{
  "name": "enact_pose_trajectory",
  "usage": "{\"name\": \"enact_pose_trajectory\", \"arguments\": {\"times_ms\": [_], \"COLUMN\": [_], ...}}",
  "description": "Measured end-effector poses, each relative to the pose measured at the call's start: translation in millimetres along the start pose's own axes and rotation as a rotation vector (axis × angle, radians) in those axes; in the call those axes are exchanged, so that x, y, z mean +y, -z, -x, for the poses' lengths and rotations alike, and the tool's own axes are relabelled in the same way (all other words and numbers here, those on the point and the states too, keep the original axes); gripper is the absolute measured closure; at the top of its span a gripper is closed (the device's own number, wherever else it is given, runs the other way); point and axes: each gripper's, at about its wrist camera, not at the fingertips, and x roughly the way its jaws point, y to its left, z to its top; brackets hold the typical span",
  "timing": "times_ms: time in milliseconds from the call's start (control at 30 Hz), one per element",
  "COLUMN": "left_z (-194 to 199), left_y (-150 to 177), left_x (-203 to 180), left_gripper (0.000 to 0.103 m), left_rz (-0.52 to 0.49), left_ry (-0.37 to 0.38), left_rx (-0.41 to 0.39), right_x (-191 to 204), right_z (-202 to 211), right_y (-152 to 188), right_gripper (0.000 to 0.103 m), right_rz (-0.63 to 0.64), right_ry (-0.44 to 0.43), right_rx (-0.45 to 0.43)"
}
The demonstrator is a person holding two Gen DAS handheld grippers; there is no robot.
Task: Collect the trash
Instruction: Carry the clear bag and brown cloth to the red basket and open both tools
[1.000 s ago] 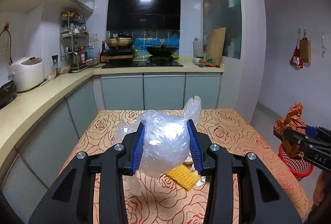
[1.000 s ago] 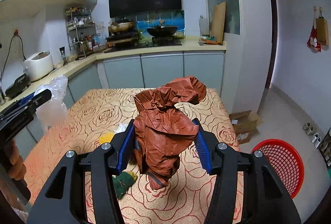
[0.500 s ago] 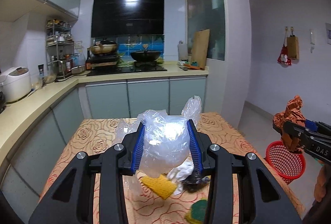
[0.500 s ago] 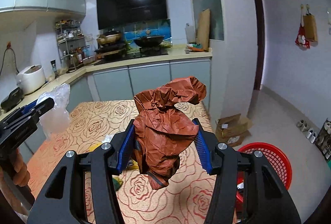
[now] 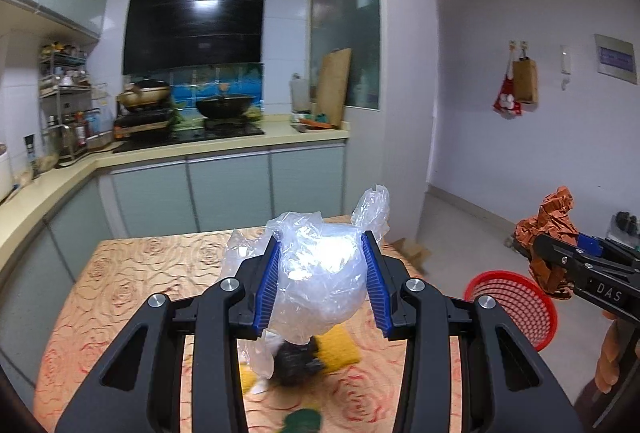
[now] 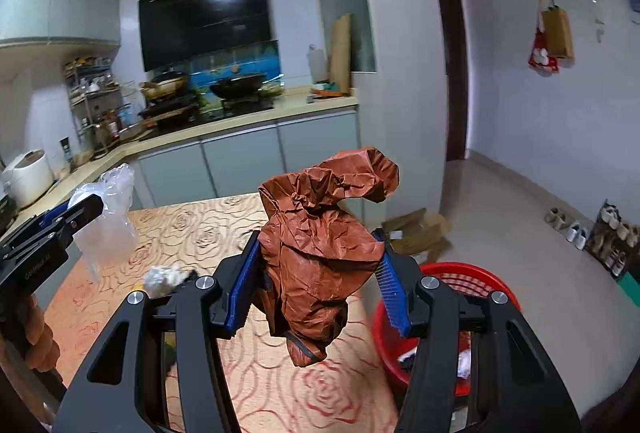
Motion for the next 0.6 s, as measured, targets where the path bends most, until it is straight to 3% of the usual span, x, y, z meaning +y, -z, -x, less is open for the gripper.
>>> {"name": "enact_pose_trajectory", "arguments": {"times_ms": [600], "left_z": [-48], "left_y": [5], "left_x": [-91], "left_gripper": [0.065], "left_rz": [-0.059], "left_ry": [0.21], "left_rx": [0.051], "right_x": [-81], "right_z": [14], "right_y": [14], "right_gripper": [0.051], "right_rz": [-0.099], "right_ry": [0.182], "right_rx": [-0.005]}}
